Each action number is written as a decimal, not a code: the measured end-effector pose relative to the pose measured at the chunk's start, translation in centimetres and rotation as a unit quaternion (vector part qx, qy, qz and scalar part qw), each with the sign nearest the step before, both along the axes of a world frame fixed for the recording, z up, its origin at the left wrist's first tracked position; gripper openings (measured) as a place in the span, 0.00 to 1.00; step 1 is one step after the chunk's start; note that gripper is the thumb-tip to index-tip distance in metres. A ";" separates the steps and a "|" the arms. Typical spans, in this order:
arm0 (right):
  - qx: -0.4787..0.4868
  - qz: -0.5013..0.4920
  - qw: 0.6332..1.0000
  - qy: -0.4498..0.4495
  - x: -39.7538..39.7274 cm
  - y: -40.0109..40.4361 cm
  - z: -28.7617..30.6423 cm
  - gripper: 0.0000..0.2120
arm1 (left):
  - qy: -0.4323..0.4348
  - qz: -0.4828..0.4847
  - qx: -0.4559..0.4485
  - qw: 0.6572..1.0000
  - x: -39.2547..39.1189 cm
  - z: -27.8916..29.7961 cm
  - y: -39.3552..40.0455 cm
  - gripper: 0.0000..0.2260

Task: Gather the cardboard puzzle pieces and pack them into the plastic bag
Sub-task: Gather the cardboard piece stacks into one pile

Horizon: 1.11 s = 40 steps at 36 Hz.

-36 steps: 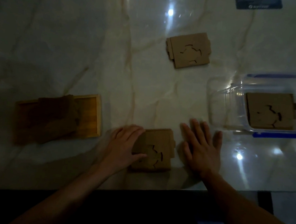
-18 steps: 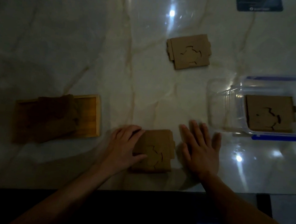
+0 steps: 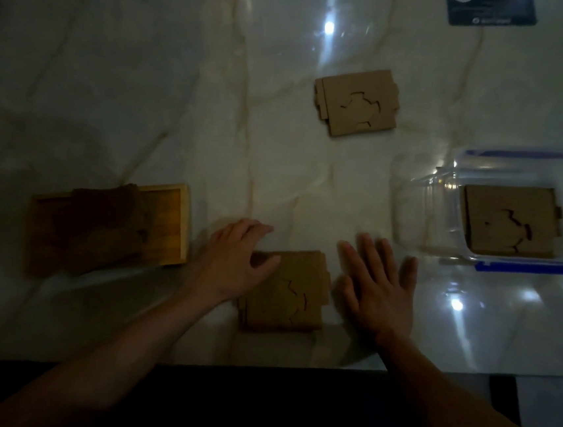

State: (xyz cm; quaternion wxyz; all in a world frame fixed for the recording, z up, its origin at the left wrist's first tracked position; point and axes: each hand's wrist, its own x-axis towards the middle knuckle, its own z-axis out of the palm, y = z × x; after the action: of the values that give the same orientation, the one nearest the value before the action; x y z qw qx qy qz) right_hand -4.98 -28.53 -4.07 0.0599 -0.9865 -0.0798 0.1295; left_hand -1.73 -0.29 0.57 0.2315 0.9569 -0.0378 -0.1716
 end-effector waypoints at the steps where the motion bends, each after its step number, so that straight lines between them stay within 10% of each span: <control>1: -0.004 0.004 1.000 -0.003 0.0 -0.1 -0.2 0.30 | 0.005 -0.001 0.001 1.000 1.0 0.0 -0.1 0.26; 15: 0.008 0.006 1.000 0.022 -0.1 -0.2 -0.1 0.31 | 0.018 0.001 -0.004 1.000 16.0 0.4 -3.1 0.20; 40: 0.029 -0.008 1.000 0.004 0.2 0.1 0.1 0.32 | 0.020 -0.029 0.123 0.992 26.7 2.7 -10.8 0.43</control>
State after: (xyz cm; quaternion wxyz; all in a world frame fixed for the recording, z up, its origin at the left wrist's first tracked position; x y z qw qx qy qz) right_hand -4.83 -28.46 -3.94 0.0894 -0.9845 -0.0752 0.1305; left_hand 24.93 -11.05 3.29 0.1080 0.9730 -0.0394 -0.2001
